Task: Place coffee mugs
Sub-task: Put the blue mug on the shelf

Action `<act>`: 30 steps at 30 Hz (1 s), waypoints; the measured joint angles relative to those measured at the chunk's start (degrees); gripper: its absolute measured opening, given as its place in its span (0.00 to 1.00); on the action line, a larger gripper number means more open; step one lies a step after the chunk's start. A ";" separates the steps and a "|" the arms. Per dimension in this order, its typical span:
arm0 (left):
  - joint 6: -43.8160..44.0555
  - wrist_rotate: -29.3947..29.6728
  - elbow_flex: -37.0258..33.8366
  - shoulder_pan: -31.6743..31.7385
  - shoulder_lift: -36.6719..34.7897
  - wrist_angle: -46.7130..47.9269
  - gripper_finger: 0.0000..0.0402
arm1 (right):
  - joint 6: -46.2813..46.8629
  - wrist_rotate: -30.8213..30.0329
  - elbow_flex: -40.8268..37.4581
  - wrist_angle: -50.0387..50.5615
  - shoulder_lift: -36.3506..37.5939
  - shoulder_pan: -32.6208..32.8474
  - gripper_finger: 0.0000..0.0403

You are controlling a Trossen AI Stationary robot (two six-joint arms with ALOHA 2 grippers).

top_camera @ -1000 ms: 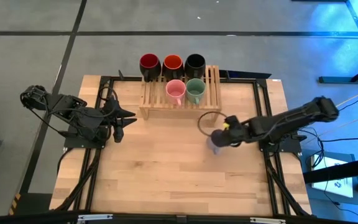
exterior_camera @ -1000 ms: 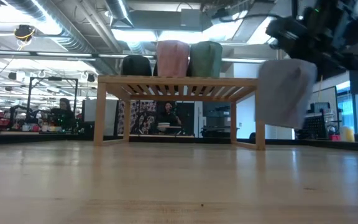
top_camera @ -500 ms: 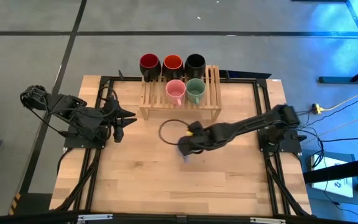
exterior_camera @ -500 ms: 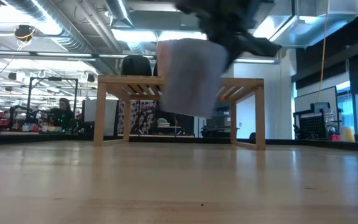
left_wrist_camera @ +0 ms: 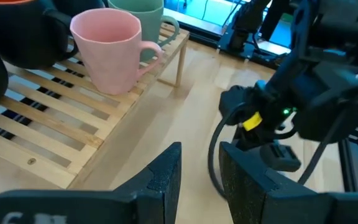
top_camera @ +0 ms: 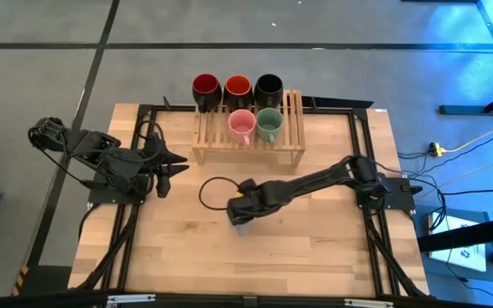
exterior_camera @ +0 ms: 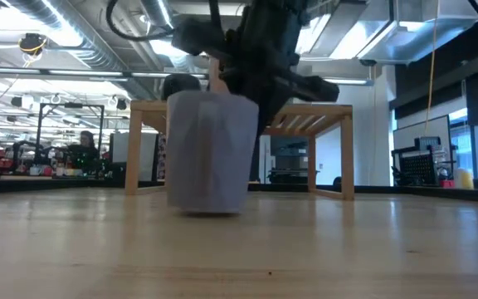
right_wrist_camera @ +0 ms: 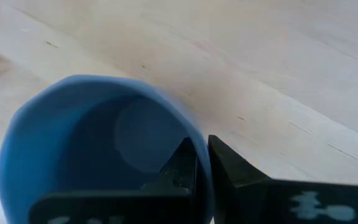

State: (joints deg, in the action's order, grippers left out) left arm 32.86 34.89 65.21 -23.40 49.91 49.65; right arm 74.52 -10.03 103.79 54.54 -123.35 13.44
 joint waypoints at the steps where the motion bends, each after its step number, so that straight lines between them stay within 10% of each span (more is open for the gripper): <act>1: 0.00 -0.04 0.00 0.00 0.02 0.02 0.25 | 0.08 0.23 0.00 -0.30 -0.40 0.03 0.01; 15: 0.21 -1.15 0.02 0.00 2.35 0.01 0.25 | -1.07 2.08 0.59 -0.59 -1.34 0.03 0.24; 30: 19.83 -4.27 0.00 0.21 14.03 -1.85 0.25 | -36.15 -5.60 6.86 14.96 16.19 11.80 0.39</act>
State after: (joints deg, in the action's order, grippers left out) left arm 52.69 30.62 65.21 -23.19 63.94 47.80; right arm 38.37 -15.63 110.65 69.50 -107.16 25.24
